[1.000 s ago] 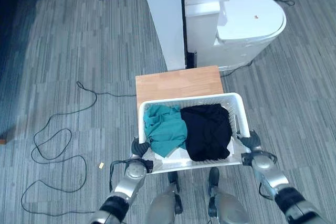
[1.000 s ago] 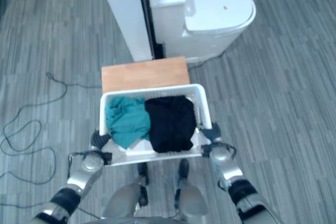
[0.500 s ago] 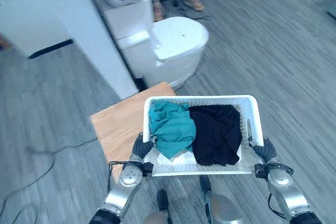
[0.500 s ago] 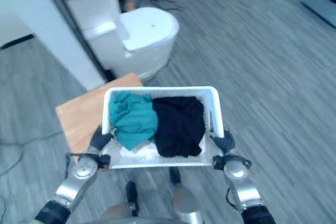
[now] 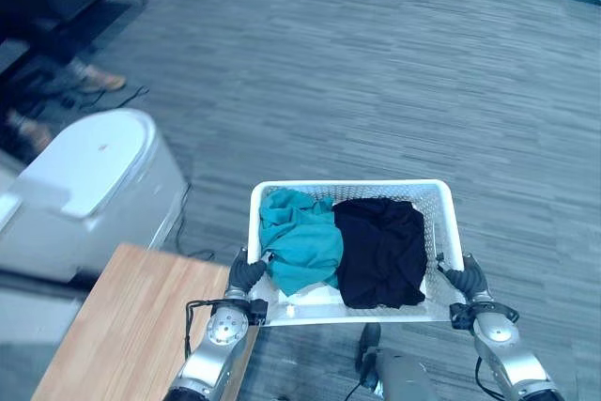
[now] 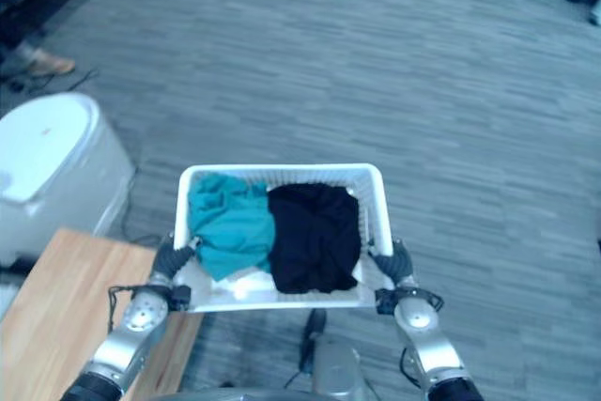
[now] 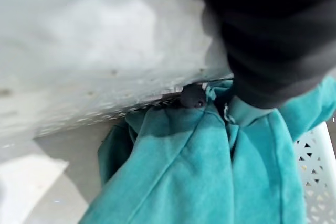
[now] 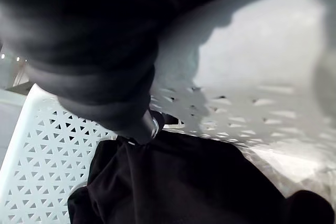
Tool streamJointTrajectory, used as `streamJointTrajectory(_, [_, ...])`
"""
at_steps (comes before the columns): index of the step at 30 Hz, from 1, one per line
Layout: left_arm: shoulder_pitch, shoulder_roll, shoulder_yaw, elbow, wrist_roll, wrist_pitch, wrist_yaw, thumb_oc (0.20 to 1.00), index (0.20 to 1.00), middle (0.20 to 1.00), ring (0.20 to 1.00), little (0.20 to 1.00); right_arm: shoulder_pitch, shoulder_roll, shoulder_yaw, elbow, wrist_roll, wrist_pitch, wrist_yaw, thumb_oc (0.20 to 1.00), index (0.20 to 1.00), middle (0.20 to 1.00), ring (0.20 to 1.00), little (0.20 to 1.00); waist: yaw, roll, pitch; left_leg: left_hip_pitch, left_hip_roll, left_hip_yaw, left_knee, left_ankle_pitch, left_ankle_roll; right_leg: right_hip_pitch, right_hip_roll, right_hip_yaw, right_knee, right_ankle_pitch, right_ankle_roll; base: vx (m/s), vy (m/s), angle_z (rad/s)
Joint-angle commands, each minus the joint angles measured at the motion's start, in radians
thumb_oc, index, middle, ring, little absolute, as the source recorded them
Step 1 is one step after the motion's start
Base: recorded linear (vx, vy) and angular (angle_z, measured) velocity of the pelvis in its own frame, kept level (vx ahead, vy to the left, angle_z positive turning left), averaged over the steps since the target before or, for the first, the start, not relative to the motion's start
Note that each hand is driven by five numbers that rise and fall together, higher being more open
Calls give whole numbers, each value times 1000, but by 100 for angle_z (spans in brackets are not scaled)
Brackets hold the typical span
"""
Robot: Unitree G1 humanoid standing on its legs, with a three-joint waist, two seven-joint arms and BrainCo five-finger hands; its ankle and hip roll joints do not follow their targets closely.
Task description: Grab the laundry basket,head to the washer,open it,put in the laundry and shut it.
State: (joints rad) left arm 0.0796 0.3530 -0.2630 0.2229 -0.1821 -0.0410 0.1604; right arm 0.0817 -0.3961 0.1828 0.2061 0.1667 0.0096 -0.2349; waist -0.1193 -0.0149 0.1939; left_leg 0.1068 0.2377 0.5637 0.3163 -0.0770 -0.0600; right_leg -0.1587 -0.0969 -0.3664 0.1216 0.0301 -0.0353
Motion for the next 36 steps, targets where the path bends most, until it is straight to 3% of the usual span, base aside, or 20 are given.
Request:
streamJointTrajectory(1, [-69, -6, -30, -58, -19, -71, 22, 200, 200, 200, 200, 200, -69, -24, 32, -187, 65, -138, 104, 200, 200, 200, 200, 200, 7, -25, -3, -149, -110, -233, 134, -45, 4, 107, 32, 109, -113, -98, 82, 156, -42, -99])
streamJointTrajectory(4, [-51, -15, -42, -57, -13, -66, 19, 200, 200, 200, 200, 200, -57, -27, 23, -183, 66, -138, 109, 200, 200, 200, 200, 200, 35, -30, 3, -225, -199, -338, 40, -84, 25, 144, 36, 179, -123, -107, 100, 247, 2, -99])
streamJointTrajectory(5, [-46, -15, -40, -56, -13, -62, 18, 200, 200, 200, 200, 200, -55, -27, 23, -176, 64, -136, 107, 200, 200, 200, 200, 200, 43, -28, 3, -252, -212, -361, -15, -46, 23, 156, 40, 196, -125, -112, 101, 178, 11, -65])
streamJointTrajectory(6, [-46, -15, -40, -56, -13, -62, 18, 200, 200, 200, 200, 200, -55, -27, 23, -176, 64, -136, 107, 200, 200, 200, 200, 200, 42, -28, 2, -252, -213, -361, -17, -45, 23, 155, 39, 196, -125, -112, 101, 330, -2, -56])
streamJointTrajectory(7, [-29, -19, -34, -55, -13, -55, 13, 200, 200, 200, 200, 200, -53, -22, 22, -163, 63, -136, 101, 200, 200, 200, 200, 200, 69, -10, 11, -295, -225, -398, -151, 56, 10, 196, 71, 232, -129, -129, 96, 235, -2, -45])
streamJointTrajectory(8, [-29, -19, -34, -55, -13, -55, 13, 200, 200, 200, 200, 200, -53, -22, 22, -163, 63, -136, 101, 200, 200, 200, 200, 200, 69, -11, 11, -294, -225, -398, -153, 58, 10, 196, 71, 232, -129, -129, 96, 473, -12, -71])
streamJointTrajectory(9, [-19, -24, -26, -58, -17, -54, 18, 200, 200, 200, 200, 200, -54, -15, 26, -146, 69, -141, 94, 200, 200, 200, 200, 200, 97, 3, 25, -351, -249, -439, -249, 111, -3, 232, 100, 264, -124, -155, 89, 244, -11, -57])
streamJointTrajectory(13, [-12, -26, -22, -64, -14, -52, 17, 200, 200, 200, 200, 200, -58, -10, 21, -136, 63, -143, 83, 200, 200, 200, 200, 200, 122, 10, 28, -391, -248, -429, -345, 160, -14, 290, 123, 313, -118, -203, 80, 405, 29, -43])
streamJointTrajectory(14, [1, -20, -15, -67, -8, -52, 8, 200, 200, 200, 200, 200, -53, -6, 22, -144, 50, -142, 94, 200, 200, 200, 200, 200, 130, 22, 3, -352, -238, -429, -378, 198, -2, 323, 137, 342, -120, -227, 84, 453, 87, -47])
streamJointTrajectory(16, [9, -20, -15, -68, -7, -53, 12, 200, 200, 200, 200, 200, -54, -4, 25, -140, 44, -143, 94, 200, 200, 200, 200, 200, 132, 19, -8, -350, -239, -427, -355, 214, 6, 347, 133, 357, -116, -239, 88, 506, 122, -70])
streamJointTrajectory(19, [2, 1, -16, -61, -8, -53, 15, 200, 200, 200, 200, 200, -68, 23, 43, -138, 37, -140, 111, 200, 200, 200, 200, 200, 140, -21, -42, -308, -246, -384, -321, 173, 41, 326, 87, 367, 33, -234, 133, 534, 127, -62])
streamJointTrajectory(21, [-3, 17, -8, -67, -7, -54, 22, 200, 200, 200, 200, 200, -76, 24, 50, -149, 26, -139, 123, 200, 200, 200, 200, 200, 130, -30, -42, -260, -259, -369, -331, 144, 59, 259, 70, 353, 180, -169, 184, 291, 64, -48])
streamJointTrajectory(22, [-4, 16, -8, -67, -7, -54, 22, 200, 200, 200, 200, 200, -76, 24, 50, -149, 26, -139, 123, 200, 200, 200, 200, 200, 132, -27, -44, -263, -255, -368, -331, 145, 58, 255, 74, 355, 178, -165, 183, 302, 55, -25])
streamJointTrajectory(23, [-13, 24, -1, -68, -2, -55, 29, 200, 200, 200, 200, 200, -80, 27, 54, -159, 17, -137, 135, 200, 200, 200, 200, 200, 122, -26, -35, -206, -262, -357, -344, 112, 73, 185, 50, 326, 261, -119, 207, 185, 30, -17])
streamJointTrajectory(24, [-14, 24, -1, -68, -2, -55, 29, 200, 200, 200, 200, 200, -81, 26, 54, -159, 17, -137, 135, 200, 200, 200, 200, 200, 123, -23, -36, -209, -259, -356, -344, 114, 72, 182, 53, 328, 259, -115, 205, 402, 45, -8])
streamJointTrajectory(25, [-20, 28, 7, -74, -7, -56, 36, 200, 200, 200, 200, 200, -92, 30, 59, -158, 14, -132, 136, 200, 200, 200, 200, 200, 119, -9, -34, -162, -255, -349, -352, 80, 74, 127, 31, 274, 220, -125, 192, 208, 12, -11])
streamJointTrajectory(28, [-16, 28, 11, -80, -11, -55, 36, 200, 200, 200, 200, 200, -99, 29, 61, -159, 11, -127, 137, 200, 200, 200, 200, 200, 107, 8, -24, -120, -247, -350, -356, 48, 72, 67, 27, 222, 170, -151, 171, 324, -20, -18])
streamJointTrajectory(31, [1, 20, 31, -77, -7, -57, 31, 200, 200, 200, 200, 200, -90, 18, 42, -168, 5, -121, 137, 200, 200, 200, 200, 200, 74, 13, 0, -23, -252, -366, -361, -13, 59, -54, 14, 180, -26, -76, 181, 437, -93, -19])
streamJointTrajectory(34, [-9, 10, 43, -59, 0, -65, 37, 200, 200, 200, 200, 200, -76, 16, 22, -160, 1, -126, 134, 200, 200, 200, 200, 200, 49, 17, 13, 49, -249, -391, -369, -56, 40, -118, -7, 183, -121, -24, 209, 441, -155, 22])
streamJointTrajectory(36, [-5, 3, 40, -59, 6, -73, 28, 200, 200, 200, 200, 200, -42, 14, 1, -169, -2, -128, 140, 200, 200, 200, 200, 200, 42, 5, 3, 87, -261, -415, -362, -98, 37, -90, -18, 216, -113, 8, 206, 467, -194, 38])
